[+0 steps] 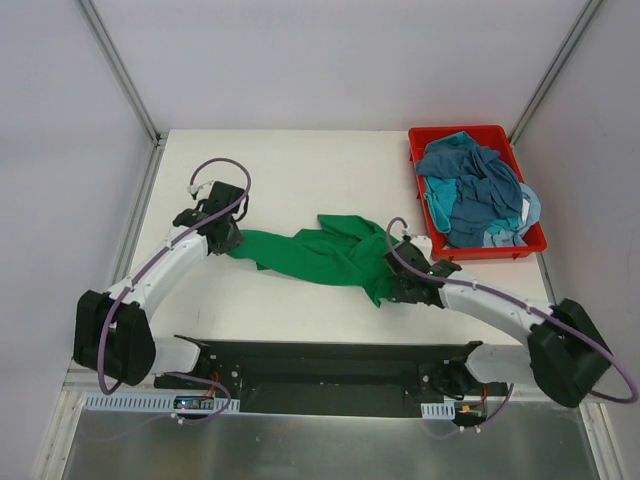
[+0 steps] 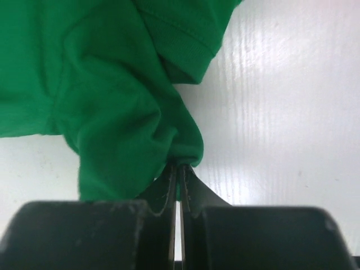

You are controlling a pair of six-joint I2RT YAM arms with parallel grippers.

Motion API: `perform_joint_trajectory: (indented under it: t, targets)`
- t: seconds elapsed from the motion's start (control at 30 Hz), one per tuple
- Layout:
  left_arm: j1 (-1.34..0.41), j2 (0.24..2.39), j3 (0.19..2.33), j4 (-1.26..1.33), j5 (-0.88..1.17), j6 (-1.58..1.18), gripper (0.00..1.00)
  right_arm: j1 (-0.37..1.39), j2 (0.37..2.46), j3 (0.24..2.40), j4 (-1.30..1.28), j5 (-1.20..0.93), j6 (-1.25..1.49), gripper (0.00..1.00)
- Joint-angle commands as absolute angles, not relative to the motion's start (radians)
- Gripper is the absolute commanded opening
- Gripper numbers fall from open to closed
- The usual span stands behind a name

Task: Fold and stack the t-shirts
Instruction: Flatten out the tshirt

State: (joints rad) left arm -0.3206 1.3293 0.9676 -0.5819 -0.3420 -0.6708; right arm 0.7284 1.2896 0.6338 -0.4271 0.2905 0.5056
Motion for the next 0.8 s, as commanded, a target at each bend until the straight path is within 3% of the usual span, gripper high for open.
perform_joint_trajectory:
  t: [0.0, 0.2, 0.4, 0.63, 0.77]
  targets:
    - [-0.313, 1.217, 1.025, -0.591, -0.356, -0.689, 0.00, 0.733, 1.044, 0.692, -0.468, 0.446, 0.431, 0.00]
    - [-0.305, 1.102, 1.149, -0.591, -0.380, -0.663, 0.00, 0.729, 0.769, 0.816, -0.457, 0.594, 0.269, 0.00]
    - [-0.305, 0.993, 1.317, -0.591, -0.403, -0.615, 0.00, 0.726, 0.719, 1.069, -0.471, 0.661, 0.100, 0.00]
    - [-0.305, 0.904, 1.609, -0.591, -0.327, -0.526, 0.00, 0.727, 0.768, 1.471, -0.495, 0.528, -0.052, 0.00]
    - [-0.305, 0.888, 1.759, -0.583, -0.203, -0.502, 0.00, 0.726, 0.842, 1.785, -0.575, 0.338, -0.052, 0.00]
